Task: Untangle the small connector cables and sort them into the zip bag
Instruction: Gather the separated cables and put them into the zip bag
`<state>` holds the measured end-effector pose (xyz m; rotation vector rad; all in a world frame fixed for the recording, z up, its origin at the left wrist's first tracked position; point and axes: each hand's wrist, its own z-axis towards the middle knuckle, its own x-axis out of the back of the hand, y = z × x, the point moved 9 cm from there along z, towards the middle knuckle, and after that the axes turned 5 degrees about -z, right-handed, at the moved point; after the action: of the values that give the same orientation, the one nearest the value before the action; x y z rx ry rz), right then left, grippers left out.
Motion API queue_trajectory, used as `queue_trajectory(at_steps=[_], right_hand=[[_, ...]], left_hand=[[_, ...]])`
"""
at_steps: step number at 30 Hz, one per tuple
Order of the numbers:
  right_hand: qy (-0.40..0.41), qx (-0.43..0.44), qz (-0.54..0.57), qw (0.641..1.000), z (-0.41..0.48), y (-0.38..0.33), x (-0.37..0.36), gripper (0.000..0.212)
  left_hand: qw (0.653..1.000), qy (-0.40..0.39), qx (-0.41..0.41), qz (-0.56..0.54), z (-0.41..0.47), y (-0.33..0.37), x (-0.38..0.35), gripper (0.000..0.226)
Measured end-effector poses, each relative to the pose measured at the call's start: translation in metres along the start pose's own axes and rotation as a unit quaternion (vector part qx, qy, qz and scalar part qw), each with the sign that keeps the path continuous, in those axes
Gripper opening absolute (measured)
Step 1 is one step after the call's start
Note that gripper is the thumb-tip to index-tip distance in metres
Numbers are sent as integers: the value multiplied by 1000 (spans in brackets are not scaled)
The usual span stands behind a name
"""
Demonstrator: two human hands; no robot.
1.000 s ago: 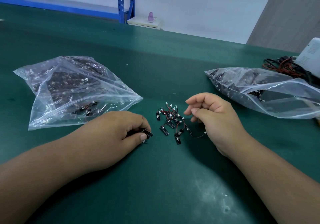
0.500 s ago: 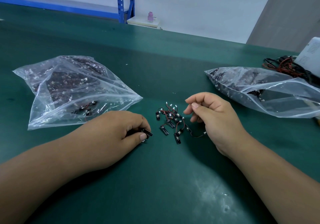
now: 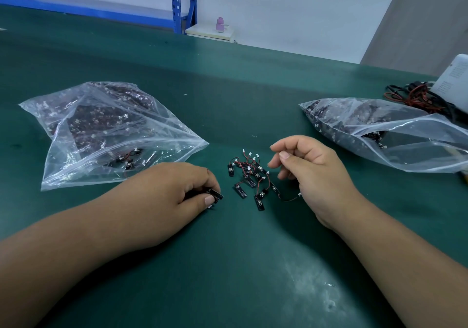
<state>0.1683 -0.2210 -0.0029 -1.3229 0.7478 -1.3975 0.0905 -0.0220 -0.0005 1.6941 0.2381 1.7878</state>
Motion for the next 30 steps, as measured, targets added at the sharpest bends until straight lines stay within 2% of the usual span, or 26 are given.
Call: queue_trajectory(at_steps=[18,21,26,30], right_hand=[[-7,5,-12,1000,0,1,-1,29],[-32,11,-14,999,-2,-2,-5,29],[-117,20,-43,992,-9,-8,-21,26],[-141,23,-63,988,-12,-7,-27,27]], left_hand=[[1000,2,-6,8,1,0,0,18],[1000,1,-5,9,1,0,-1,16],[1000,3,-8,11,1,0,0,16],[1000,5,-10,13,1,1,0,14]])
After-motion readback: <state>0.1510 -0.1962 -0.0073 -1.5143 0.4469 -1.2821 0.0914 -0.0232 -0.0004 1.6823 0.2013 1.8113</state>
